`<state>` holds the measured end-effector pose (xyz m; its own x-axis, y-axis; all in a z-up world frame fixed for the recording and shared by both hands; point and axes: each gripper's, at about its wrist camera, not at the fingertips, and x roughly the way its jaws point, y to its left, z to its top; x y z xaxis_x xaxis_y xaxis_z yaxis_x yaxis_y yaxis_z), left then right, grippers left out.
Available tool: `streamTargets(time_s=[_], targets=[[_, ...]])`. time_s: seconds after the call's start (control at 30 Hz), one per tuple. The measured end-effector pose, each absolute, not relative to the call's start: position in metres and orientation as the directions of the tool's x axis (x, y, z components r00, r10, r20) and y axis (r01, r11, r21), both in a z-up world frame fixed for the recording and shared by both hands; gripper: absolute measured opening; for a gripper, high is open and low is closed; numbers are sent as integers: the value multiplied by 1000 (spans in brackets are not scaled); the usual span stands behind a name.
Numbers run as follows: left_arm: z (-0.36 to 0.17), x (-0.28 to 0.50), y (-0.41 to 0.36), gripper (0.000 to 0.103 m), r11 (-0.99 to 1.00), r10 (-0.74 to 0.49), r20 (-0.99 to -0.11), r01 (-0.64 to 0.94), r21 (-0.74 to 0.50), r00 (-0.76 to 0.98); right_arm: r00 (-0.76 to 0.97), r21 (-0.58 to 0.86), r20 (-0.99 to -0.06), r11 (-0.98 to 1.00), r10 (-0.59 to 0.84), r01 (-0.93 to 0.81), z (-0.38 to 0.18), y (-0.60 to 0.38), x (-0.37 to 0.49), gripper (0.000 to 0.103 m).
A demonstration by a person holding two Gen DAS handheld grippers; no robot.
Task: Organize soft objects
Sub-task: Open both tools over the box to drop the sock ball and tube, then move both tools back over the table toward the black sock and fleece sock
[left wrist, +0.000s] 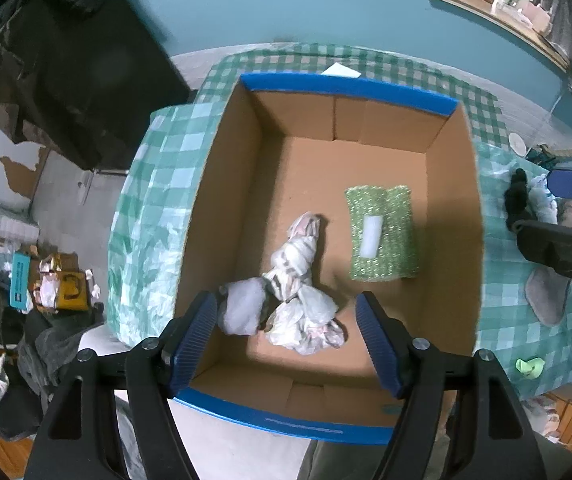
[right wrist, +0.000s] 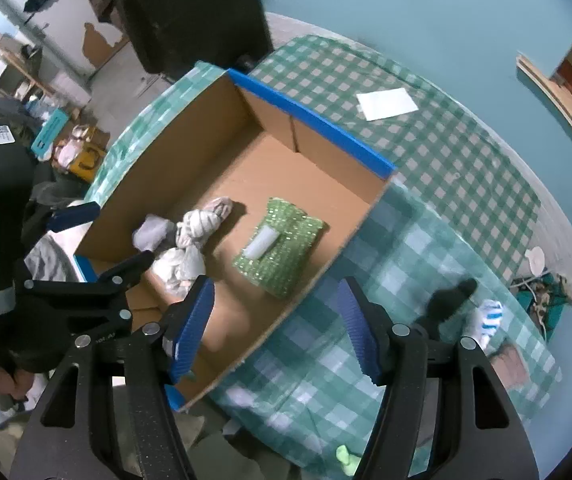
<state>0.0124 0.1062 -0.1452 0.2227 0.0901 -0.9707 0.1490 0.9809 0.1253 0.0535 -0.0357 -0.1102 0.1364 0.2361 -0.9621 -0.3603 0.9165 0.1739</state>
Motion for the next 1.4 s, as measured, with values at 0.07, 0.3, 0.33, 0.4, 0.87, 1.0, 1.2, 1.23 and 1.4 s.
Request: streamTargets(time_s=[0.07,0.3,0.33,0.4,0.87,1.0,1.2,1.23,1.4], targets=[[-141,13,101,75,979,89,-969,158,127,229,144,174,-961,922,235,-346,-106,-44,51,66],[-133,12,79,76,972,75,-966,198,126,246,159,172,-962,942,224,-288,-100,-76,41,67],[-132,12,76,76,971,74,-966,204,127,247,158,171,-962,945,222,-280,-101,-82,39,67],[-131,11,70,76,967,72,-966,220,129,249,160,164,-964,950,211,-266,-101,-92,35,67],[-124,4,6,78,927,34,-966,354,127,257,163,149,-973,983,165,-105,-105,-169,-1,68],[-121,2,-13,80,908,25,-964,398,133,264,165,145,-975,989,149,-38,-107,-192,-10,68],[-123,2,-39,80,883,12,-965,449,134,263,162,136,-979,989,125,59,-112,-228,-22,68],[-123,2,-44,80,880,8,-965,457,131,262,162,137,-979,988,124,71,-113,-233,-24,68],[-127,3,-61,80,865,-2,-968,487,124,251,156,130,-982,983,110,127,-119,-255,-32,68]])
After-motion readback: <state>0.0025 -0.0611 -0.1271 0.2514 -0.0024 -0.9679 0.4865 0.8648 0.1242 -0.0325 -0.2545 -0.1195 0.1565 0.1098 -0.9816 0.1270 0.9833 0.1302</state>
